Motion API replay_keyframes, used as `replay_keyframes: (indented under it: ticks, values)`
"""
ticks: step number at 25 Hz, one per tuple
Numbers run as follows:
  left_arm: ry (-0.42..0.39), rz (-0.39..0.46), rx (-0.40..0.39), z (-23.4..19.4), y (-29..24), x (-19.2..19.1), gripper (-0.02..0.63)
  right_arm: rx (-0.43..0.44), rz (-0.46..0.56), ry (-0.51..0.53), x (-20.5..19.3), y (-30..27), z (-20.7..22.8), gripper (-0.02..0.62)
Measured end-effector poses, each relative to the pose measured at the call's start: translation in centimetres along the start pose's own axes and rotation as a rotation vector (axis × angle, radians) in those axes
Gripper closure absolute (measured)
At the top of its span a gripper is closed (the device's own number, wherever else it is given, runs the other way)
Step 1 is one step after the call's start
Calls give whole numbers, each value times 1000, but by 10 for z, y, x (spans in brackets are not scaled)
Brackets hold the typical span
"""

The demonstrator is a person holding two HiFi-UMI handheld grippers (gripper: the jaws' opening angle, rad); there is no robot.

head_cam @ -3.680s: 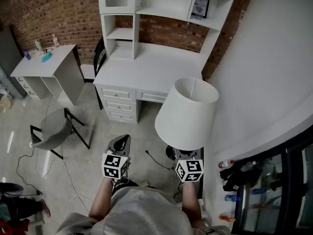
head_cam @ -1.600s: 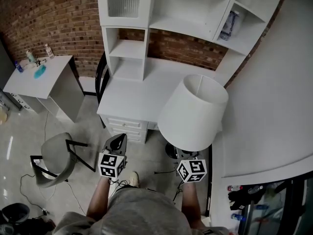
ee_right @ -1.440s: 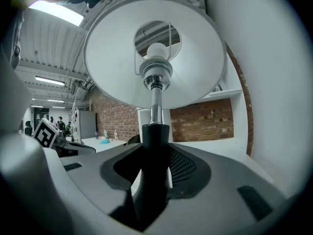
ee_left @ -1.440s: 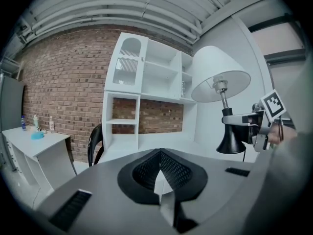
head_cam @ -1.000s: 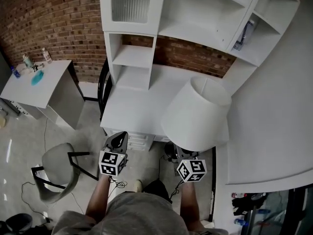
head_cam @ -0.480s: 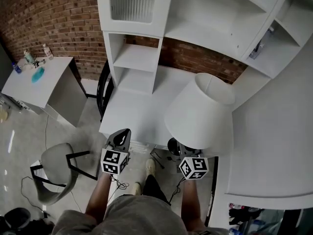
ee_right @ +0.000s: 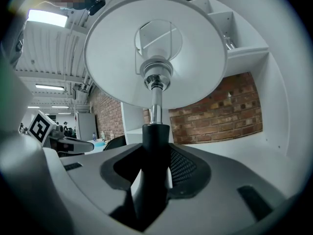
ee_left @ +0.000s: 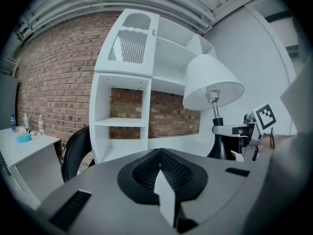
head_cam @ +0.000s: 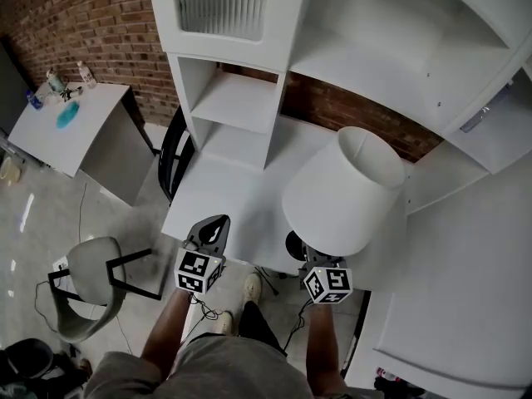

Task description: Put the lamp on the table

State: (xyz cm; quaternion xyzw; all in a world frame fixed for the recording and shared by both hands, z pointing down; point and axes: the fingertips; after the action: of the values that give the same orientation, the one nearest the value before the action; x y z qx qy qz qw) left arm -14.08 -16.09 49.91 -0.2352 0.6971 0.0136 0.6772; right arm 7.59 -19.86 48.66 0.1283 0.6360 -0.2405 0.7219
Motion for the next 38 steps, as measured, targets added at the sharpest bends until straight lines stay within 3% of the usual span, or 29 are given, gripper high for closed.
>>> replay_keyframes:
  ticks: [19,38]
  values:
    - [17,-76,40,-32,-126,-31,602,48,-71,-36,-68,-114,67,428]
    - [41,-159,105,-63,-165,-72,603,64,-126,-60,-133,-191,92,428]
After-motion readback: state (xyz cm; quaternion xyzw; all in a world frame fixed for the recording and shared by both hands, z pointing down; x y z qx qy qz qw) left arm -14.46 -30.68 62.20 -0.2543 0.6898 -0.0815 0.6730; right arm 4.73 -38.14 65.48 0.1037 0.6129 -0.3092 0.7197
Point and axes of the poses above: the fingertips, and each gripper's own axes: y backward along the fingers, z to its right, x out of its top
